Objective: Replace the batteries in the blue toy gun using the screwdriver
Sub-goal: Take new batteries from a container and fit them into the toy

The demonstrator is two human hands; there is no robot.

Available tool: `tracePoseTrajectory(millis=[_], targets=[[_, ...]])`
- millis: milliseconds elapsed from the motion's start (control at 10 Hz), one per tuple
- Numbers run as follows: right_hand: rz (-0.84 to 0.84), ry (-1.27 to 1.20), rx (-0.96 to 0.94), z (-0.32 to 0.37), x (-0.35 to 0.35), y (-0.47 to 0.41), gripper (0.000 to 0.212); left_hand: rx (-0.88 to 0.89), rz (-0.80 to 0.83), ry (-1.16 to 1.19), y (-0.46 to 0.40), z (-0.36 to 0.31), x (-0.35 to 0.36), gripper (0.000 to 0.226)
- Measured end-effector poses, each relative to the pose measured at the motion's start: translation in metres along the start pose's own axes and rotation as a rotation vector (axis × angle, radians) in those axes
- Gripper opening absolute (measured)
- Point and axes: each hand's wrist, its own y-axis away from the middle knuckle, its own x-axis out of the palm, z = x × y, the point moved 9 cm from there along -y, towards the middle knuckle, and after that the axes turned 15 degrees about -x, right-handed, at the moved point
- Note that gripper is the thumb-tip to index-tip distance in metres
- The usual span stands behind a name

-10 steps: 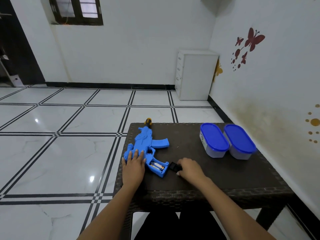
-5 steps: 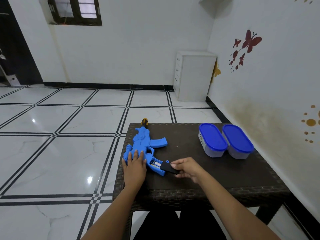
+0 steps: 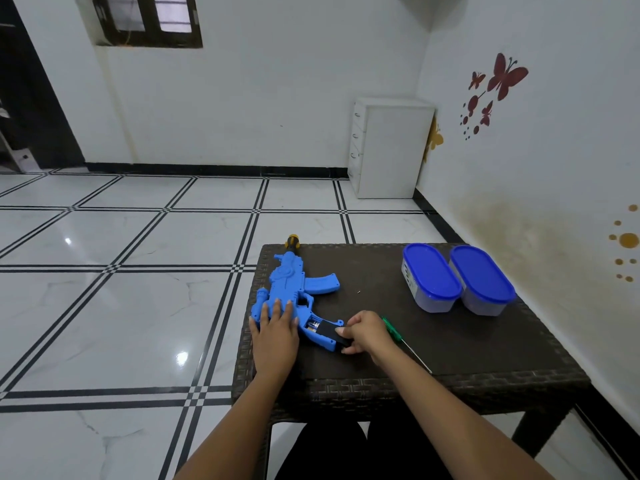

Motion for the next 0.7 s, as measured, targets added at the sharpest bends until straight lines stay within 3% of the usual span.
tracePoseTrajectory(millis=[200,500,700], targets=[[0.03,-0.003,-0.026,0.007,0.006,-0.005,0.022,-0.003,0.004,-0.011,0.0,0.0,0.0,0.048],[0.138,0.489,-0.095,0.02,0.02,-0.012,0.028,-0.003,0.007,-0.02,0.001,-0.001,0.0,0.048],[0.143,0.59,-0.125,0.025,0.023,-0.014,0.037,0.004,0.006,-0.012,0.001,-0.002,0.0,0.054]])
